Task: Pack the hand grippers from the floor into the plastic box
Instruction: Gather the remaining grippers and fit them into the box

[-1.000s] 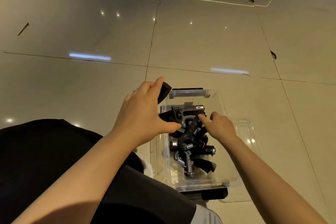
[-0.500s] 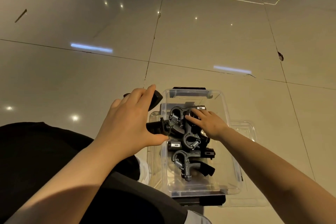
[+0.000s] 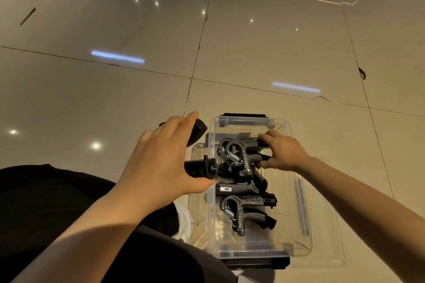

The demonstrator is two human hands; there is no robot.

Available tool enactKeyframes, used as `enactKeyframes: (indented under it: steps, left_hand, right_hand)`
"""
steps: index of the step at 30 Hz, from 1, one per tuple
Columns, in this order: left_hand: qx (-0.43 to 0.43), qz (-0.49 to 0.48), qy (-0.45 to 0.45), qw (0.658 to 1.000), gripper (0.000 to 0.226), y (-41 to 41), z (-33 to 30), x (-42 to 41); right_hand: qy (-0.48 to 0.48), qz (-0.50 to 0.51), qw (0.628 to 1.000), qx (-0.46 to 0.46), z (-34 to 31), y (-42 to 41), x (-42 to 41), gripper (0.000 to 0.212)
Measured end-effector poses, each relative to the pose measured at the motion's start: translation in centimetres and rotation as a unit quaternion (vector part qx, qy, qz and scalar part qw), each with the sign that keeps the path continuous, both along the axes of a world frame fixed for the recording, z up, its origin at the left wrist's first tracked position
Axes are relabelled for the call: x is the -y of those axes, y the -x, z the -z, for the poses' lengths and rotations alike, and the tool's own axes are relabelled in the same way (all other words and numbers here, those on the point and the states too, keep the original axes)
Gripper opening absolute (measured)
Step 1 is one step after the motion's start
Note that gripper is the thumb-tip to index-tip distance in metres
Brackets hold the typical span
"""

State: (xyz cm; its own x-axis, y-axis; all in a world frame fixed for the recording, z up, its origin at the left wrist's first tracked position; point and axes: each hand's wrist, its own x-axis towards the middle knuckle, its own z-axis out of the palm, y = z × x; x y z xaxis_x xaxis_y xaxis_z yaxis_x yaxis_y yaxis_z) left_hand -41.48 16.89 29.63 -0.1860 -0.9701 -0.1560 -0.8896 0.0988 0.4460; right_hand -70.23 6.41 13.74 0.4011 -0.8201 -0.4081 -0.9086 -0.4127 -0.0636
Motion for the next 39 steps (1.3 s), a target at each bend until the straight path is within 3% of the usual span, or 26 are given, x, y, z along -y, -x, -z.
enactKeyframes:
  steps: [5, 9, 24, 27, 35, 39]
  left_hand:
    - [0.003, -0.006, -0.007, 1.000, 0.112, -0.3, -0.2, -0.1]
    - [0.002, -0.001, -0.003, 1.000, 0.111, -0.4, -0.1, 0.0]
    - [-0.049, -0.022, 0.094, 0.994, 0.107, -0.6, 0.4, 0.7]
    - [-0.058, -0.023, 0.093, 0.994, 0.106, -0.6, 0.3, 0.3]
    - [-0.072, -0.033, 0.105, 0.991, 0.101, -1.2, 0.2, 0.1]
    - [-0.100, -0.057, 0.123, 0.986, 0.096, -1.8, 0.0, 0.6]
  right_hand:
    - [0.013, 0.096, 0.994, -0.050, 2.0, -3.5, 0.2, 0.064]
    - [0.010, 0.139, 0.990, -0.032, 3.8, -3.1, -0.8, 0.057]
    - [-0.024, 0.188, 0.982, 0.022, 4.6, -1.8, -1.9, 0.061]
    - [-0.014, 0.180, 0.983, 0.027, 4.5, -1.7, -2.5, 0.048]
    - [0.008, 0.149, 0.982, -0.117, 3.3, -3.3, -1.7, 0.021]
    - [0.004, 0.150, 0.977, -0.154, 3.5, -3.9, -1.8, 0.022]
